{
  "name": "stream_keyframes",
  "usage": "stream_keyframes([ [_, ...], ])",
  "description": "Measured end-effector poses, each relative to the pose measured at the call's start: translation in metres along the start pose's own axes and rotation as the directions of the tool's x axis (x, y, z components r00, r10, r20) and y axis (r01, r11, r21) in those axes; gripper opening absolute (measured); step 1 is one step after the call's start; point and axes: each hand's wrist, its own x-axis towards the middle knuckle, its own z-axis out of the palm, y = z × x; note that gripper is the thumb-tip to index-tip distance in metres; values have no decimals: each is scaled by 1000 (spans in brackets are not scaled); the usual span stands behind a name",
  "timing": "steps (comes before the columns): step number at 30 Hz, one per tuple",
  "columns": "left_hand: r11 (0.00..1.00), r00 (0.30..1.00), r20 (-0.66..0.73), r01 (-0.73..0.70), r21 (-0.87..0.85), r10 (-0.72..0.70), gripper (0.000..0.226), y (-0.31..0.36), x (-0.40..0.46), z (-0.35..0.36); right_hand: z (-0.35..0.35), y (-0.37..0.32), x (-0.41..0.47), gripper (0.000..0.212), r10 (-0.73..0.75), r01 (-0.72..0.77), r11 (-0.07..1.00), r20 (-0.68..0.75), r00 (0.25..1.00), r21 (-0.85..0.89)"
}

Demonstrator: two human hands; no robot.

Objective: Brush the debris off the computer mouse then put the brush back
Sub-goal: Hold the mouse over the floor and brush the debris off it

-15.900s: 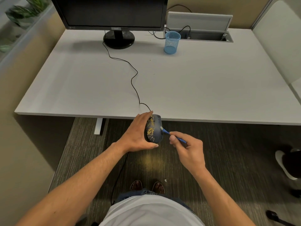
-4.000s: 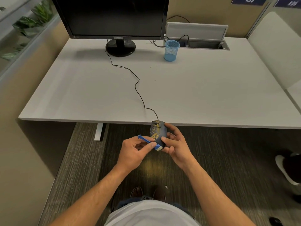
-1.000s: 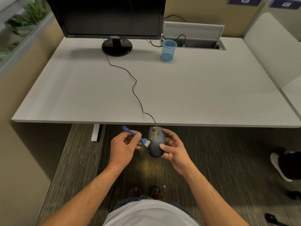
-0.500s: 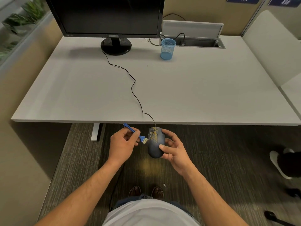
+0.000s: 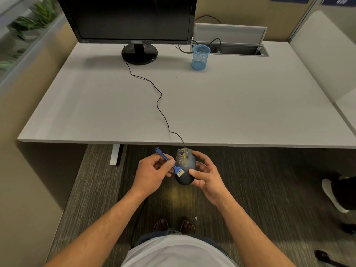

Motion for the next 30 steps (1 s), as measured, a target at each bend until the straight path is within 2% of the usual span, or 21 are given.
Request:
stream_keyframes([
  [7, 999, 991, -126, 49, -22, -51, 6, 0, 5, -15, -2, 1, -1, 62, 1, -1, 1000, 9, 1000, -1],
  [17, 999, 999, -37, -5, -50, 3, 6, 11, 2, 2, 0, 4, -3, 61, 3, -2, 1000, 26, 1000, -31],
  [25, 1000, 993, -114, 27, 2, -26, 6, 5, 9, -7, 0, 3, -8, 60, 24, -24, 1000, 5, 1000, -7],
  [30, 1000, 994, -104, 22, -17, -24, 6, 4, 7, -8, 0, 4, -8, 62, 28, -29, 999, 10, 1000, 20],
])
